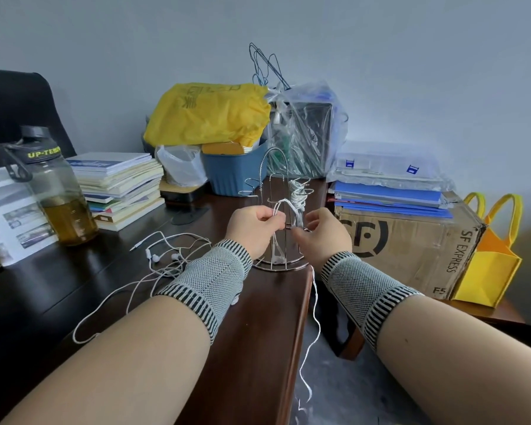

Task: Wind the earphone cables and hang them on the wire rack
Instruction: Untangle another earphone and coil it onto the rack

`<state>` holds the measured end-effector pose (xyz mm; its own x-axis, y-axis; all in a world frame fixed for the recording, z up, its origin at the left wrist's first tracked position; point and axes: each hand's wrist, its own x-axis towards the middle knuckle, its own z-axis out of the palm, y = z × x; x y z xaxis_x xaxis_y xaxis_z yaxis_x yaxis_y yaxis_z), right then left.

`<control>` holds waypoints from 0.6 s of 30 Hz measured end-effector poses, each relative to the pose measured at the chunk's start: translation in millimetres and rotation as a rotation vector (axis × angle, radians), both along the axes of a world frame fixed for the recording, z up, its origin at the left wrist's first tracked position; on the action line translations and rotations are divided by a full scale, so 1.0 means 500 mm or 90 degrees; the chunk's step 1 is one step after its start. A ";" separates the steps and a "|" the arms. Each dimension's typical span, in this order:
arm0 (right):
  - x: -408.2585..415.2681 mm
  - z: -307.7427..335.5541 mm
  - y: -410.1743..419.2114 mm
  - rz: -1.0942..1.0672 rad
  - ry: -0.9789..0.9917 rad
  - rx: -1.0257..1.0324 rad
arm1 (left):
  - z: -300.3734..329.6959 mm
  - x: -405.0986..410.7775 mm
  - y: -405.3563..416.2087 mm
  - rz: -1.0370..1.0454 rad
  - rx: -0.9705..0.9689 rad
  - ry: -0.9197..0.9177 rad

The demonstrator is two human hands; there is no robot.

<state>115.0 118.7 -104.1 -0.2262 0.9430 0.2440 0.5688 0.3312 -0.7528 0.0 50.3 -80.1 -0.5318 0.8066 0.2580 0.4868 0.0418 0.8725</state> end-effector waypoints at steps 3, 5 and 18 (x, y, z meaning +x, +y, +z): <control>-0.007 -0.002 0.006 -0.002 -0.025 -0.022 | -0.008 -0.003 -0.004 -0.011 -0.009 -0.008; -0.010 0.002 0.003 0.009 -0.030 -0.017 | -0.014 -0.004 -0.009 -0.025 -0.025 0.001; 0.022 -0.034 -0.024 0.098 0.024 -0.072 | -0.023 -0.003 -0.027 0.004 -0.094 0.066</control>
